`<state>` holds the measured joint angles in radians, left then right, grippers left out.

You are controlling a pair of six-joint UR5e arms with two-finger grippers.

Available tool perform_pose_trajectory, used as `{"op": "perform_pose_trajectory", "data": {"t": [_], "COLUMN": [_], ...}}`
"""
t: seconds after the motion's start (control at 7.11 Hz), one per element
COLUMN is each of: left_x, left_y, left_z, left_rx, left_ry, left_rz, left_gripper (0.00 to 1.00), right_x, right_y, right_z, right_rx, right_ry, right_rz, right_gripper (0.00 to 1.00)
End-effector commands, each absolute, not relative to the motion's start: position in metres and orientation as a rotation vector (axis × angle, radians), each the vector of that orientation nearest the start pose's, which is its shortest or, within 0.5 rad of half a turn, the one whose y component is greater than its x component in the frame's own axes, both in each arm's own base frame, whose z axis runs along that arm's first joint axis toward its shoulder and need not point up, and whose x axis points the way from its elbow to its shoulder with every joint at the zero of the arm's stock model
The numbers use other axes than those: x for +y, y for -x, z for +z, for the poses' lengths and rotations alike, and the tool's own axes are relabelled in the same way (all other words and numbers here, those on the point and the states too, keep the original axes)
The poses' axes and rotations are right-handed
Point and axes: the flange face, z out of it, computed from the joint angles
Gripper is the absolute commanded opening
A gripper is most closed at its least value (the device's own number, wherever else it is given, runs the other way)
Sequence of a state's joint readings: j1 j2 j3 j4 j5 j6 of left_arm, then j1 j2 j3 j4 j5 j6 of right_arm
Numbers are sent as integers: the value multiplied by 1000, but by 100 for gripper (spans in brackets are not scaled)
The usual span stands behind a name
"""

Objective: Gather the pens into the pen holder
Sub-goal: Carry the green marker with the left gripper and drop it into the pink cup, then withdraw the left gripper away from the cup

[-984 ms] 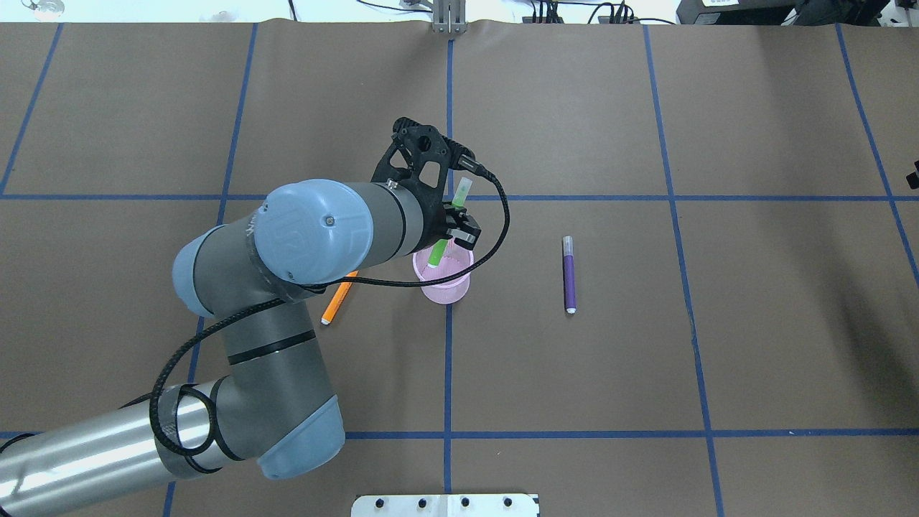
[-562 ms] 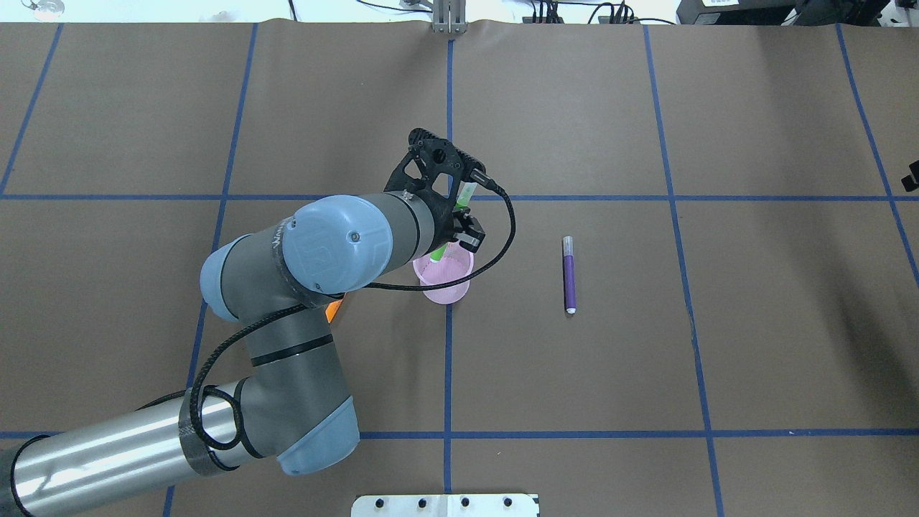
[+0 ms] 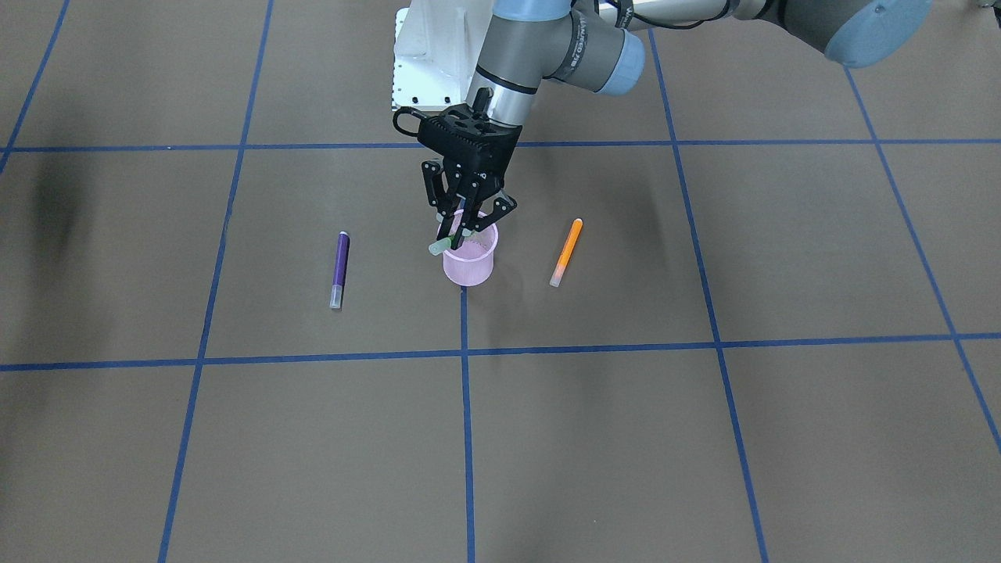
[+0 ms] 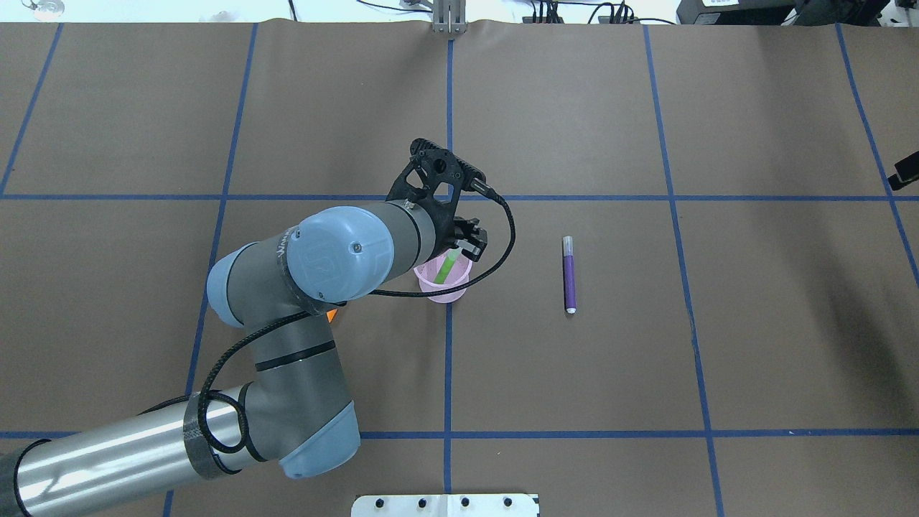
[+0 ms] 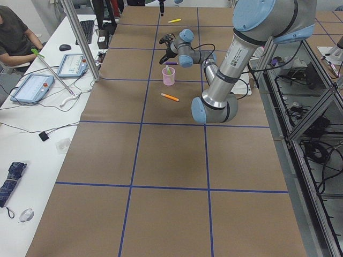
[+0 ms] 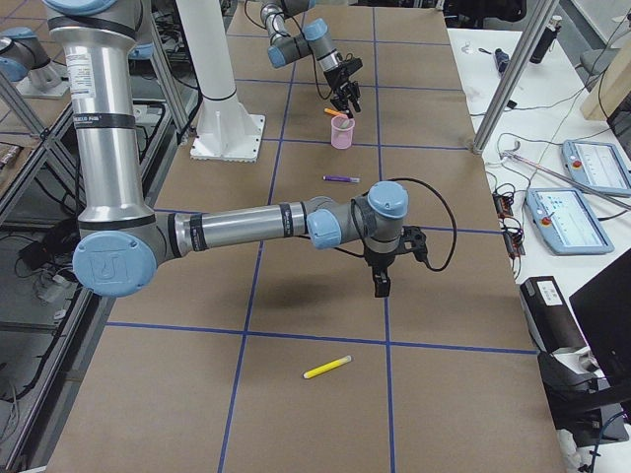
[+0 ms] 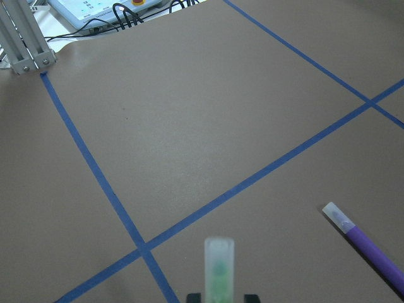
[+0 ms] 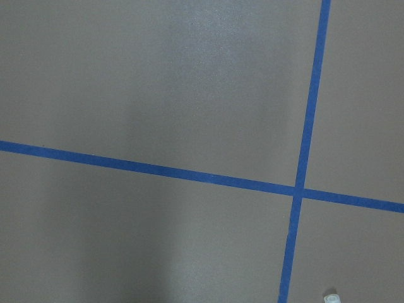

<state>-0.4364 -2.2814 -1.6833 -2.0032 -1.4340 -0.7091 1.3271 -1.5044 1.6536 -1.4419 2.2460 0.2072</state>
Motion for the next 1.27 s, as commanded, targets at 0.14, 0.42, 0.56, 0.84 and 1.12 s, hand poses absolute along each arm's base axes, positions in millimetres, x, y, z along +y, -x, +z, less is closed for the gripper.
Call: {"op": "perform_pose_trajectory", "data": {"t": [0.14, 0.42, 0.56, 0.84, 1.12], "left_x": [-407, -432, -460, -501, -519], "left_y": [-459, -407, -365, -287, -253], "left_z": [212, 278, 294, 313, 324], "left_rx": [855, 787, 797, 875, 809], "left_ry": [-851, -763, -710, -589, -609], "left_rz": [237, 214, 192, 168, 188], "left_gripper": [99, 99, 99, 99, 99], "right_x": [-529, -528, -520, -507, -470], "right_y": [58, 13, 2, -4, -8], "right_z": [608, 668, 704, 748, 792], "right_rx": [-701, -682, -682, -723, -717], "right_ry": [-59, -65, -32, 18, -78], "right_rz": [-127, -270, -313, -354, -381], "right_gripper": [99, 99, 99, 99, 100]}}
